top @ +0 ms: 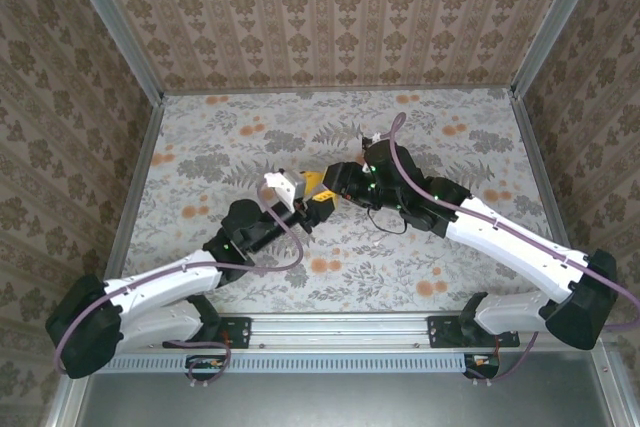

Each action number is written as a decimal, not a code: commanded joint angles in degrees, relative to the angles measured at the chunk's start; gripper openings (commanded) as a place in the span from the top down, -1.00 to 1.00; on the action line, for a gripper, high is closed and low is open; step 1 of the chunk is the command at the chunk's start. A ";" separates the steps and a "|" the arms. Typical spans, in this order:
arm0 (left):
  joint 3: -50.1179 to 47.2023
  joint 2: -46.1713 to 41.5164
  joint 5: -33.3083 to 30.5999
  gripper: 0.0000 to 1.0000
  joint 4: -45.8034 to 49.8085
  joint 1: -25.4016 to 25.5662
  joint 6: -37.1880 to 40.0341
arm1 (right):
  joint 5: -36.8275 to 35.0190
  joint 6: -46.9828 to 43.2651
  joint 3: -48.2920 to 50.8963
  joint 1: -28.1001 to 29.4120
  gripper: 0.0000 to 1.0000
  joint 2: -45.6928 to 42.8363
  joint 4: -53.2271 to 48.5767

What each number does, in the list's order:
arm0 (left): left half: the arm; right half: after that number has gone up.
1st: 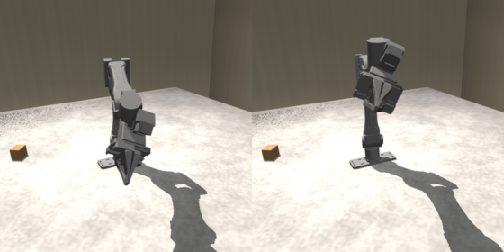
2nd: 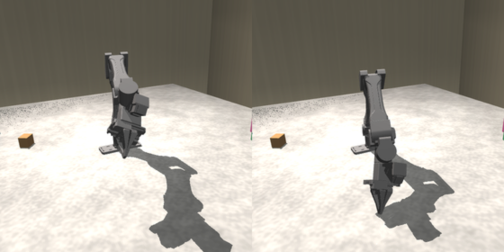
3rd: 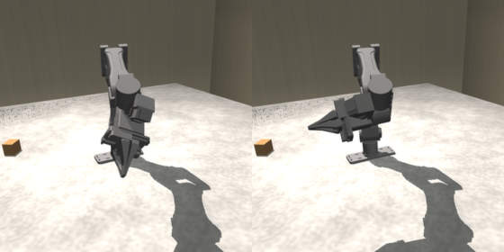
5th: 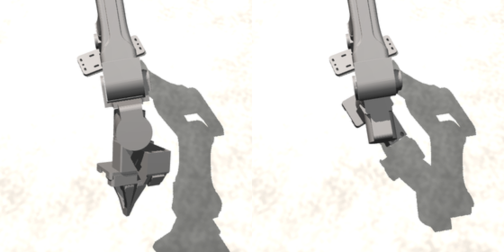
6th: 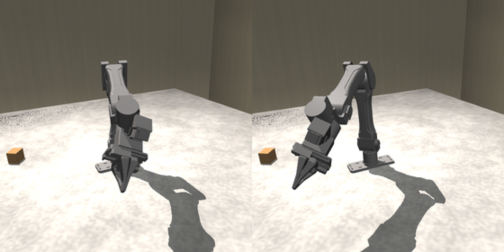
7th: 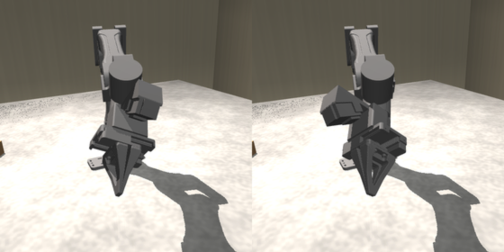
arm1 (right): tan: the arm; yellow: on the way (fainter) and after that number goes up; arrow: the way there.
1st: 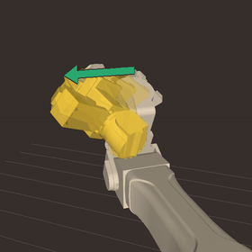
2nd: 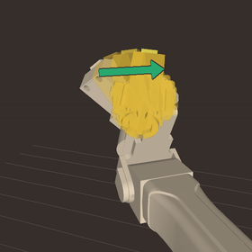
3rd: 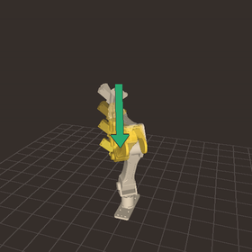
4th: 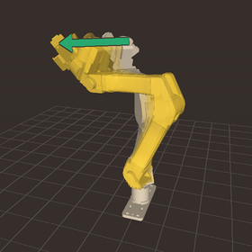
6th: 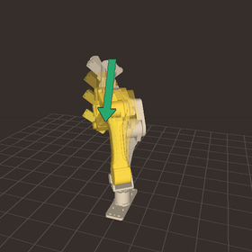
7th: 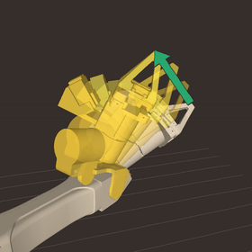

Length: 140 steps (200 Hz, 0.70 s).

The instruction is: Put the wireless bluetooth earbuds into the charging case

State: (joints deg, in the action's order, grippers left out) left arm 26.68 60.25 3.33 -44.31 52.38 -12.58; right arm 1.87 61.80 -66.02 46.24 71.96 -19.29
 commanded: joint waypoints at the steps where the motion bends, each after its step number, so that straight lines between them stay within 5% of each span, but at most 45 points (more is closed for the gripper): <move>1: 1.92 1.06 1.91 0.00 -5.76 -0.87 -3.62 | 1.20 1.02 0.67 -0.35 0.32 -1.92 2.37; 47: 3.29 4.54 5.58 0.06 -8.31 -1.07 -5.30 | 2.26 1.71 0.55 -0.38 0.32 -2.01 3.45; 106: 5.10 6.11 7.99 0.76 -6.78 -1.40 -4.07 | 2.22 2.22 0.63 -0.56 0.30 -3.29 3.50; 140: 6.45 4.61 8.10 0.84 1.66 -0.91 3.51 | 3.23 3.22 -0.26 -2.14 -0.19 -4.83 0.86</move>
State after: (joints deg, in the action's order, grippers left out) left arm 30.89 66.26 9.91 -48.60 51.24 -16.25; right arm 2.96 63.55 -65.78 45.21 69.63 -16.91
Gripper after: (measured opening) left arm 0.180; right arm 0.529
